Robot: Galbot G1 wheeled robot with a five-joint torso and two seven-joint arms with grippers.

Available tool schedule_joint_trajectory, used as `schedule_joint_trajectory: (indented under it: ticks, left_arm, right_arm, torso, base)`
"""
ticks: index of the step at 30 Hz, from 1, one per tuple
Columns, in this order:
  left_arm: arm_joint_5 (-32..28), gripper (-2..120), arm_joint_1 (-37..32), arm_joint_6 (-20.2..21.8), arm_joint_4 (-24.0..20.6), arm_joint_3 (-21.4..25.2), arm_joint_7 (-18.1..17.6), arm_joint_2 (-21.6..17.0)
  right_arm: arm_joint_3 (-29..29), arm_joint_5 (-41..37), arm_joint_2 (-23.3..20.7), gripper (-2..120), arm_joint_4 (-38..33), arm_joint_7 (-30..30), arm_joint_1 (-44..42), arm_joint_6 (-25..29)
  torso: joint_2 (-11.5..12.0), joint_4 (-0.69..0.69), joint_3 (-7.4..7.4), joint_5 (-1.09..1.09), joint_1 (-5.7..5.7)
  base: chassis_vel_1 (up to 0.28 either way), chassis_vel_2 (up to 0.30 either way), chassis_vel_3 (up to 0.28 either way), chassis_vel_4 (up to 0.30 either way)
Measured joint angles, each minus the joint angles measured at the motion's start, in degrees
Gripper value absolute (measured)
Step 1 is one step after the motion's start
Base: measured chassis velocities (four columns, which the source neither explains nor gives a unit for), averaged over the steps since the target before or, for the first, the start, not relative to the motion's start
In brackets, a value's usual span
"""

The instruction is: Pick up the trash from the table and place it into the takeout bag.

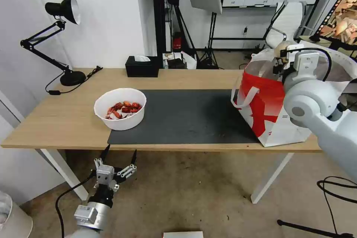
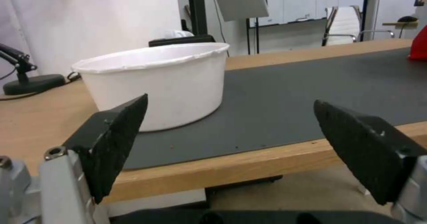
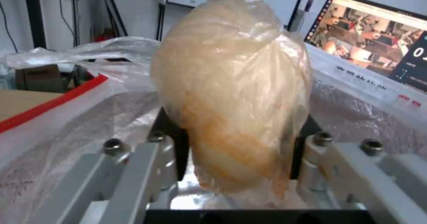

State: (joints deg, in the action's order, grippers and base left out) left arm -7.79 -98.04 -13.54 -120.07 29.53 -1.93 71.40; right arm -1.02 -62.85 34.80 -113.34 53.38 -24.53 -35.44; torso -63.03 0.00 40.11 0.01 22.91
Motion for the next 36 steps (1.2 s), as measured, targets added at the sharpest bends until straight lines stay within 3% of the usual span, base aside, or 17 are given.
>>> schedule_joint_trajectory:
  ticks: [12, 17, 19, 20, 22, 23, 24, 25, 27, 28, 29, 31, 32, 35, 36]
  left_arm:
    - [-1.3, 100, 1.3, 0.1, 0.6, -0.1, 0.4, -1.3]
    - [-1.5, 100, 2.0, 0.3, 0.7, -0.4, 0.4, -1.4]
    - [-1.6, 100, 2.3, 0.5, 0.7, -0.6, 0.4, -1.4]
    - [-1.6, 100, 2.4, 0.5, 0.6, -0.6, 0.4, -1.4]
    - [-1.6, 100, 2.4, 0.5, 0.6, -0.6, 0.4, -1.4]
    - [-1.6, 100, 2.2, 0.3, 0.1, -0.3, 0.4, -1.1]
    - [-1.5, 100, 1.5, -0.2, -0.2, 0.4, 0.3, -0.6]
    - [-1.5, 100, 1.5, -0.2, -0.2, 0.4, 0.3, -0.6]
    - [-1.1, 100, -1.2, -1.8, -1.6, 2.5, 0.1, 1.3]
    - [-1.1, 100, -1.2, -1.8, -1.6, 2.5, 0.1, 1.3]
    - [-0.9, 100, -2.0, -2.2, -2.4, 3.2, 0.0, 2.0]
    - [-0.7, 100, -2.4, -2.4, -3.0, 3.5, 0.0, 2.5]
    - [-0.7, 100, -2.4, -2.4, -3.0, 3.5, 0.0, 2.5]
    - [-0.4, 100, -2.9, -2.8, -3.1, 3.5, 0.0, 3.0]
    - [-0.4, 100, -2.9, -2.8, -3.1, 3.5, 0.0, 3.0]
  right_arm:
    - [0.3, 0.1, 0.1, 93, 0.1, -0.4, -0.8, 0.2]
    - [1.6, 0.0, -0.5, 100, -0.8, -1.5, -1.9, 1.5]
    - [3.7, -0.5, -1.4, 100, -2.1, -5.8, -4.2, 6.0]
    - [5.5, -0.8, -2.1, 100, -3.7, -11.1, -6.8, 11.8]
    - [5.5, -0.8, -2.1, 100, -3.7, -11.1, -6.8, 11.8]
    - [7.7, -0.1, -2.5, 100, -6.6, -20.5, -12.0, 20.5]
    - [7.8, 0.8, -2.1, 100, -7.6, -24.2, -13.8, 23.3]
    - [7.8, 0.8, -2.1, 100, -7.6, -24.2, -13.8, 23.3]
    - [7.2, 3.0, 0.2, 100, -8.9, -33.1, -18.4, 29.6]
    - [7.2, 3.0, 0.2, 100, -8.9, -33.1, -18.4, 29.6]
    - [7.8, 4.2, 1.2, 100, -9.8, -36.7, -21.8, 32.0]
    - [11.1, 7.8, 2.8, 100, -11.1, -41.9, -30.1, 35.7]
    - [11.1, 7.8, 2.8, 100, -11.1, -41.9, -30.1, 35.7]
    - [16.4, 16.9, 6.5, 100, -10.9, -48.9, -46.2, 42.1]
    - [16.4, 16.9, 6.5, 100, -10.9, -48.9, -46.2, 42.1]
  torso:
    - [0.0, 0.01, 0.0, -0.01, 0.0]
    - [0.0, 0.01, 0.0, -0.01, 0.0]
    - [0.0, 0.0, 0.0, -0.01, 0.01]
    - [0.0, 0.0, 0.0, -0.01, 0.01]
    - [0.0, 0.0, 0.0, -0.01, 0.01]
    - [0.0, -0.03, -0.01, -0.02, 0.01]
    - [0.0, -0.04, -0.01, -0.02, 0.0]
    - [0.0, -0.04, -0.01, -0.02, 0.0]
    - [0.0, 0.07, 0.0, 0.0, 0.0]
    - [0.0, 0.07, 0.0, 0.0, 0.0]
    - [0.0, 0.09, 0.0, 0.01, 0.0]
    - [0.0, 0.03, -0.01, -0.04, 0.0]
    - [0.0, 0.03, -0.01, -0.04, 0.0]
    - [0.0, -0.03, -0.01, 0.02, 0.0]
    - [0.0, -0.03, -0.01, 0.02, 0.0]
  base:
    - [0.0, 0.0, 0.0, 0.0]
    - [0.0, 0.0, 0.0, 0.0]
    - [0.0, 0.0, 0.0, 0.0]
    - [0.0, 0.0, 0.0, 0.0]
    - [0.0, 0.0, 0.0, 0.0]
    - [0.0, 0.0, 0.0, 0.0]
    - [0.0, 0.0, 0.0, 0.0]
    - [0.0, 0.0, 0.0, 0.0]
    - [0.0, 0.0, 0.0, 0.0]
    - [0.0, 0.0, 0.0, 0.0]
    - [0.0, 0.0, 0.0, 0.0]
    - [0.0, 0.0, 0.0, 0.0]
    - [0.0, 0.0, 0.0, 0.0]
    - [0.0, 0.0, 0.0, 0.0]
    - [0.0, 0.0, 0.0, 0.0]
